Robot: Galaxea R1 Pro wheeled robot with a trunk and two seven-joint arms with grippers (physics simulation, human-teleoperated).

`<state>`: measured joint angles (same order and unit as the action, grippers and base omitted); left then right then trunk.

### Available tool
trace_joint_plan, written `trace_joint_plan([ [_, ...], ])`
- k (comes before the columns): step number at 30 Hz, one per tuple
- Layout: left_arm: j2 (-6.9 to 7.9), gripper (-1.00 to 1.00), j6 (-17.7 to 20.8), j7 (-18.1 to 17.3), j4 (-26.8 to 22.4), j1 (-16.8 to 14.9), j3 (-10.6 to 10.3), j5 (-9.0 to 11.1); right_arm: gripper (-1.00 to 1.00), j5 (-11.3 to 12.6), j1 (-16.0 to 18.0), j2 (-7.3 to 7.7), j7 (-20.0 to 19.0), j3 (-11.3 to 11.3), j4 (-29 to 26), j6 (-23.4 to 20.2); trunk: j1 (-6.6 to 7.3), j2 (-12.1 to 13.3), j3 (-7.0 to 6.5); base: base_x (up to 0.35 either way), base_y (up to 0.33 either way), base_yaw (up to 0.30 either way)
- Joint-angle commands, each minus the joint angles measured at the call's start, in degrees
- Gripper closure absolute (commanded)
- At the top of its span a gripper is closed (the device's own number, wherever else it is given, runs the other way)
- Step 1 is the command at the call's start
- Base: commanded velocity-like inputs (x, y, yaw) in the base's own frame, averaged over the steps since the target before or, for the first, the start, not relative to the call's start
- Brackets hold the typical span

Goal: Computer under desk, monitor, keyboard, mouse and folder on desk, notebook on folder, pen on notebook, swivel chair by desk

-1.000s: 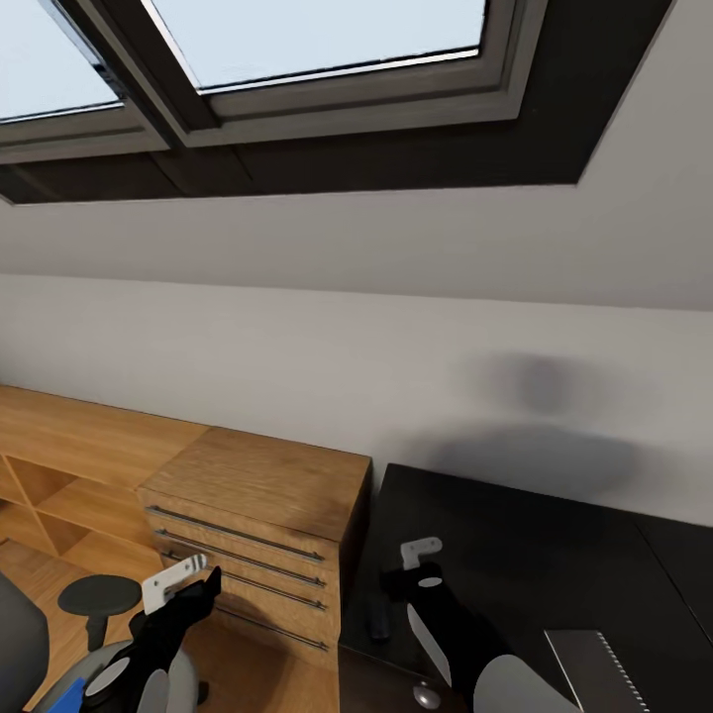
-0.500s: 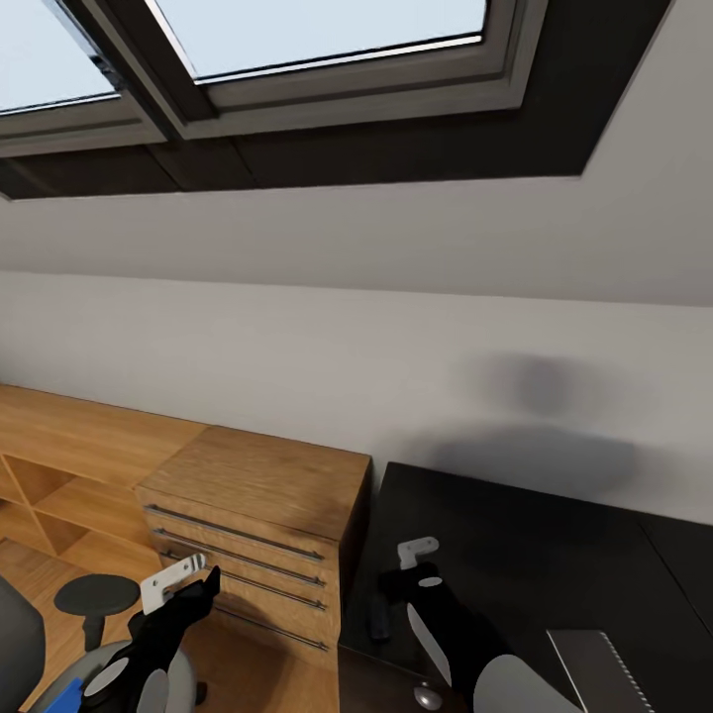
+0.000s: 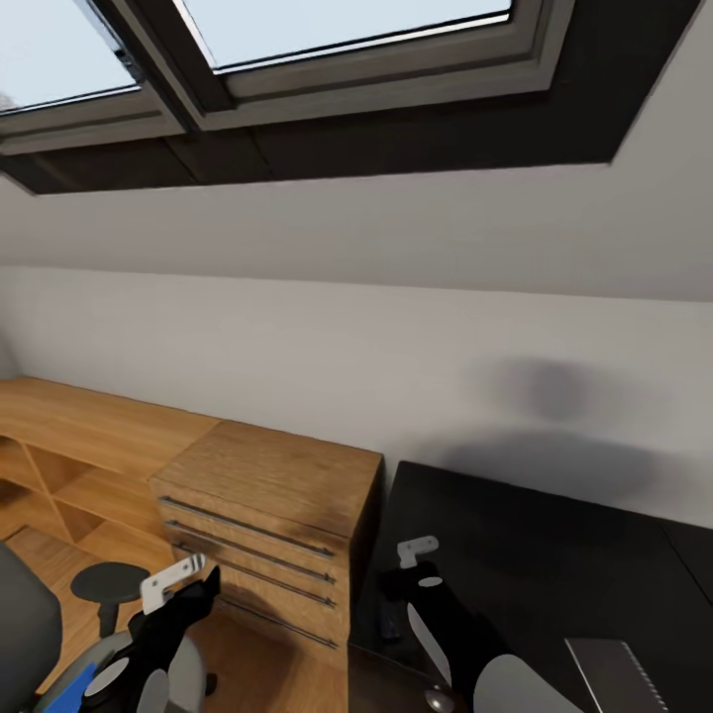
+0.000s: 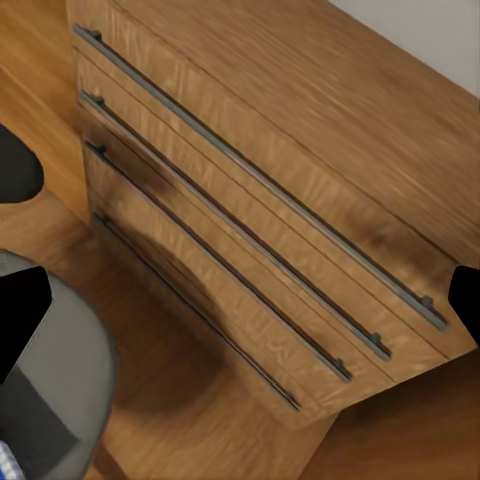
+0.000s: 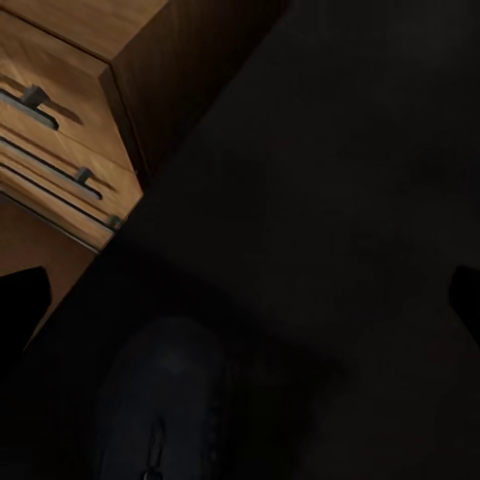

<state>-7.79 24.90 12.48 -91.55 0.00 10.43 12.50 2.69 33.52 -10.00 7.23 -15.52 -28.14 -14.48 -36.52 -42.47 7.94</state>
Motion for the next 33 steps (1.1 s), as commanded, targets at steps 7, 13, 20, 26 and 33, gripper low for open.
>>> trace_joint_plan([
  [7, -0.03, -1.00, 0.24, 0.35, -0.12, 0.00, 0.06, 0.59, -1.00, 0.44, 0.05, 0.00, 0.33, -0.30, 0.06, -0.49, -1.56, -2.89, 1.36, 0.000, 0.000, 0.028],
  [13, 0.01, -1.00, 0.24, 0.35, -0.12, 0.00, 0.10, 0.59, -1.00, 0.77, 0.05, 0.00, 0.15, -0.33, 0.10, -0.67, -2.88, -5.30, 2.44, 0.000, 0.000, 0.003],
  [20, 0.05, -1.00, 0.24, 0.35, -0.12, 0.00, 0.34, 0.59, -1.00, 0.90, 0.05, 0.00, 0.06, -0.39, 0.10, -2.98, -3.54, -6.50, 2.98, 0.000, 0.000, 0.000],
  [26, 0.05, -1.00, 0.24, 0.35, -0.14, 0.00, 0.44, 0.59, -1.00, 0.91, 0.05, 0.00, -1.24, -0.39, 0.10, -3.61, -3.54, -6.50, 2.98, 0.000, 0.000, 0.000],
  [33, 0.06, -1.00, 0.24, 0.35, -0.19, 0.00, 0.47, 0.59, -1.00, 0.91, 0.05, 0.00, -2.16, -0.46, 0.17, -3.82, -3.54, -6.50, 2.98, 0.000, 0.000, 0.000],
])
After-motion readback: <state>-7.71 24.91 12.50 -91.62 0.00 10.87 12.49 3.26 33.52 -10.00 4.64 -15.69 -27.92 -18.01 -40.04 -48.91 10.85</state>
